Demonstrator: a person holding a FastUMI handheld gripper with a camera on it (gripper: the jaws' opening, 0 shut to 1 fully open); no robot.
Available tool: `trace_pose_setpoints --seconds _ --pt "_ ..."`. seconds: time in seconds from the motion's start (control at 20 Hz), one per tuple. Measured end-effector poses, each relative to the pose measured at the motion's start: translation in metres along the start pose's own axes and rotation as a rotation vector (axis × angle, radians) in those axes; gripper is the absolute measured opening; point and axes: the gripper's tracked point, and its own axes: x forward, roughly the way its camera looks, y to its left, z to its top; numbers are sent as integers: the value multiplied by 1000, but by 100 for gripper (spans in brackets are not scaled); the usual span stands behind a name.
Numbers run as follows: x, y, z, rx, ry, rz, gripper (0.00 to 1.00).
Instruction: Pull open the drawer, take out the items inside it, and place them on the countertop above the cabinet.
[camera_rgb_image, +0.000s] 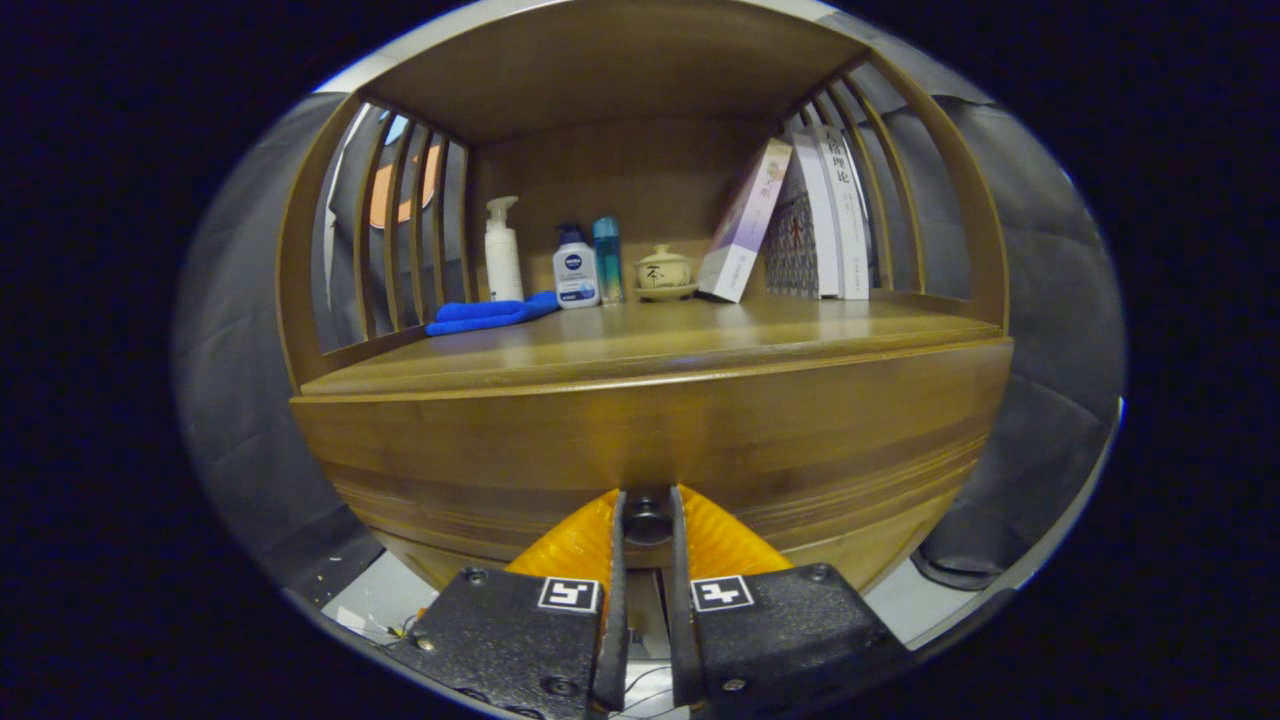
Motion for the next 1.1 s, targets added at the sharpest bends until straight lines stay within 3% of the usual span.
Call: trace_pose_setpoints --seconds 1.1 --pt "-141 -12 -56 -79 69 58 20"
